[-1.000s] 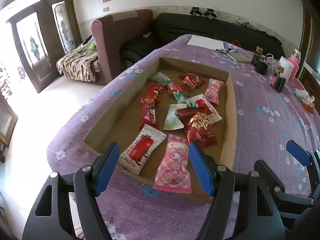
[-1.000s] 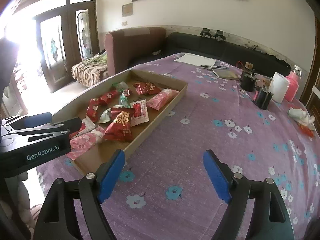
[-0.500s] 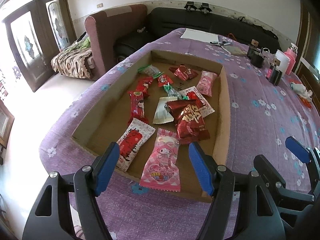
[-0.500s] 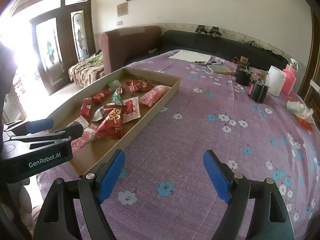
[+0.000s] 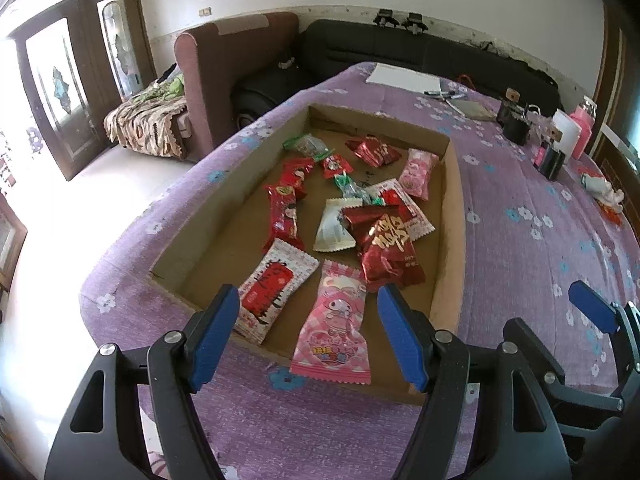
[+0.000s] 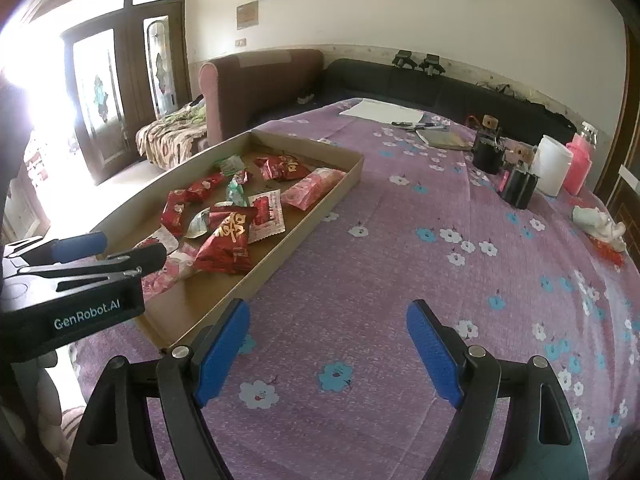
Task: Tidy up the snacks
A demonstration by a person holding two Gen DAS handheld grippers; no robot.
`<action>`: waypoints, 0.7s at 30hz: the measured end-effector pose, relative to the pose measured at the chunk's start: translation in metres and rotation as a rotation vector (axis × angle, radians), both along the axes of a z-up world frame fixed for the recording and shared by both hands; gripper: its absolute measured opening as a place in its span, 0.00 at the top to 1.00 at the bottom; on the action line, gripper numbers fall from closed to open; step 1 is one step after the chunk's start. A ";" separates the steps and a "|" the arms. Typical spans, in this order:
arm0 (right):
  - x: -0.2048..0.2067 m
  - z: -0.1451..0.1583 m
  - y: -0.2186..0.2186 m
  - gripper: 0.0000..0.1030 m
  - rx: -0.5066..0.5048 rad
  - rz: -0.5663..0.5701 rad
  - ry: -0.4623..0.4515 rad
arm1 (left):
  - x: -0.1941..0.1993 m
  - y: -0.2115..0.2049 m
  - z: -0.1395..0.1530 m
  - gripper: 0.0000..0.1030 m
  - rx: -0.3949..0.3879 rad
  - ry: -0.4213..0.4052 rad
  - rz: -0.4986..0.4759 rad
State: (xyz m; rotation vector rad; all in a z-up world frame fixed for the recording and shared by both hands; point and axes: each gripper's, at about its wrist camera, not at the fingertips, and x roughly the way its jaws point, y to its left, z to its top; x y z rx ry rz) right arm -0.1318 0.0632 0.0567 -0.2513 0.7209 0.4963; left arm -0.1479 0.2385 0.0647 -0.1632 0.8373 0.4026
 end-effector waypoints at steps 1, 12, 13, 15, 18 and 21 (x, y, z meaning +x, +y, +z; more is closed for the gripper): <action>-0.001 0.000 0.001 0.20 -0.002 0.001 -0.004 | -0.002 0.001 0.002 0.30 0.001 -0.010 0.006; -0.014 0.007 0.007 0.20 -0.016 0.011 -0.037 | -0.019 0.008 0.019 0.30 0.015 -0.084 0.042; -0.015 0.007 0.007 0.20 -0.015 0.011 -0.039 | -0.020 0.008 0.020 0.30 0.016 -0.089 0.044; -0.017 0.009 0.006 0.20 -0.014 0.008 -0.043 | -0.024 0.008 0.023 0.30 0.018 -0.100 0.046; -0.021 0.012 0.005 0.20 -0.011 0.005 -0.052 | -0.030 0.007 0.029 0.30 0.027 -0.124 0.051; -0.027 0.016 0.004 0.20 -0.009 0.005 -0.065 | -0.036 0.007 0.034 0.30 0.039 -0.144 0.055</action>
